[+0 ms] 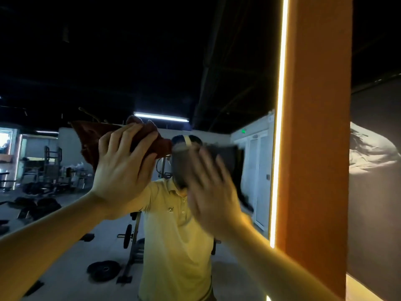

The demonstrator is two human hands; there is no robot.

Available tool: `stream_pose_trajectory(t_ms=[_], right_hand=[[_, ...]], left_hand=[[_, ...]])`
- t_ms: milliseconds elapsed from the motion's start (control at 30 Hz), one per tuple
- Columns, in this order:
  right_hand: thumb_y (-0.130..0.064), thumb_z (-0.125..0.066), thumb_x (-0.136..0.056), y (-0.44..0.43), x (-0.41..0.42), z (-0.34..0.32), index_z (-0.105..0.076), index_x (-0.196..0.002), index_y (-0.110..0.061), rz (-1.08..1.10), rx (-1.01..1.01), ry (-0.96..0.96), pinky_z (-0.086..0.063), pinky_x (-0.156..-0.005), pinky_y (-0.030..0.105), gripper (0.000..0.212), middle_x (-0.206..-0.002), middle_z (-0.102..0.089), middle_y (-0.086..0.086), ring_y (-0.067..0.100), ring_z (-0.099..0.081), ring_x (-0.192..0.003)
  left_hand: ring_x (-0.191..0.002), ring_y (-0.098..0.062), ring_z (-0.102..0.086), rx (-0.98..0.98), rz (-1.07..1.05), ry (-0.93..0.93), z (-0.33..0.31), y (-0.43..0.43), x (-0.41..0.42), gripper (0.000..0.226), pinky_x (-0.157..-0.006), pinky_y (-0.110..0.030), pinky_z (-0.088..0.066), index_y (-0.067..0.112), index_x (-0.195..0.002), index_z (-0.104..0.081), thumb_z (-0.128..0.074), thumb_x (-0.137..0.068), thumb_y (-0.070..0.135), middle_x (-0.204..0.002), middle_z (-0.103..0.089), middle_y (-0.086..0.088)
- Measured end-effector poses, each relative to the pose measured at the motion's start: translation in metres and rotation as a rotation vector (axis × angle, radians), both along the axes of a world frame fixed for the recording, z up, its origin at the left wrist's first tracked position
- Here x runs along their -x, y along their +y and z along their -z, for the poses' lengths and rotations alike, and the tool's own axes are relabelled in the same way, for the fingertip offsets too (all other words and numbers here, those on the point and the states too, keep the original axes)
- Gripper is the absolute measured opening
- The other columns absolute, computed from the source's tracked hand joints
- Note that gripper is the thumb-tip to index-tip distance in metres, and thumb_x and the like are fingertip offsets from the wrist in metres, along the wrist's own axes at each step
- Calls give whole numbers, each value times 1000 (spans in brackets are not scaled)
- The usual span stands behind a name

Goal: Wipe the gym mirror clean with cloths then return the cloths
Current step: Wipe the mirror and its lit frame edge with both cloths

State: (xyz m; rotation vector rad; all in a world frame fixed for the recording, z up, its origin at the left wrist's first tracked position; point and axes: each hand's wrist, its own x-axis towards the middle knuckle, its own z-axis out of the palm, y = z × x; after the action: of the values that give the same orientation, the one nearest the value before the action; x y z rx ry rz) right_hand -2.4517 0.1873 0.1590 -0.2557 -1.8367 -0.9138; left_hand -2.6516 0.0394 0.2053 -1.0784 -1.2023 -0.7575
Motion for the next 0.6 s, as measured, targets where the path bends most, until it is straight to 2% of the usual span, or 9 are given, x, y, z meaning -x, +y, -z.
stream_pose_trajectory(t_ms=[67, 133, 200, 267, 333, 400, 500, 600], right_hand=[[-35, -42, -105, 8, -28, 61, -26, -165, -25, 5, -103, -245, -29, -125, 51, 63, -175, -12, 3, 26, -9, -162], [-36, -44, -104, 21, -54, 59, -29, -163, -26, 49, -87, -278, -40, -118, 54, 62, -173, -18, 2, 26, -13, -161], [-38, -38, -107, 28, -61, 4, -33, -161, -20, 47, 50, -43, -38, -116, 62, 58, -172, -23, 8, 30, -16, -160], [-42, -30, -109, 22, -56, -79, -38, -159, -16, 40, 178, 215, -28, -122, 59, 57, -171, -26, 11, 33, -19, -159], [-44, -24, -109, 9, -40, -145, -41, -159, -17, 18, 232, 341, -16, -127, 52, 59, -170, -28, 10, 31, -19, -159], [-41, -24, -111, -1, -13, -165, -37, -161, -19, -15, 224, 359, -9, -130, 49, 56, -172, -25, 7, 27, -14, -160], [-37, -28, -111, -10, 20, -101, -28, -164, -21, 5, 97, 233, -9, -130, 52, 55, -174, -16, 6, 27, -6, -162], [-36, -35, -108, -3, 6, 19, -21, -166, -24, -20, -38, -79, -15, -128, 52, 61, -175, -8, 4, 28, -4, -162]], left_hand=[[-135, -41, -42, 29, 2, -13, 2, -1, -3, 49, -111, -56, -28, 13, -147, -55, -42, -106, 37, -148, -46, -19], [-135, -41, -42, 87, 3, 15, 6, -1, -5, 49, -110, -58, -28, 15, -147, -55, -42, -106, 38, -148, -46, -20], [-136, -41, -43, 139, -8, 60, 10, 0, -5, 49, -110, -58, -29, 16, -147, -56, -43, -105, 38, -147, -48, -19], [-137, -41, -42, 146, -13, 86, 10, 0, -5, 49, -110, -59, -30, 15, -145, -59, -44, -105, 38, -145, -51, -20], [-136, -41, -43, 137, -10, 96, 10, 0, -5, 48, -109, -59, -31, 13, -143, -61, -45, -105, 37, -143, -52, -20], [-134, -41, -44, 128, -3, 93, 10, -1, -4, 48, -108, -58, -32, 13, -144, -60, -44, -106, 37, -144, -52, -20], [-132, -41, -45, 75, 14, 34, 11, -2, -3, 47, -108, -57, -31, 13, -145, -55, -40, -107, 36, -145, -50, -19], [-134, -39, -43, 59, 31, -1, 12, -1, -4, 46, -109, -56, -30, 13, -146, -54, -43, -106, 32, -147, -48, -18]])
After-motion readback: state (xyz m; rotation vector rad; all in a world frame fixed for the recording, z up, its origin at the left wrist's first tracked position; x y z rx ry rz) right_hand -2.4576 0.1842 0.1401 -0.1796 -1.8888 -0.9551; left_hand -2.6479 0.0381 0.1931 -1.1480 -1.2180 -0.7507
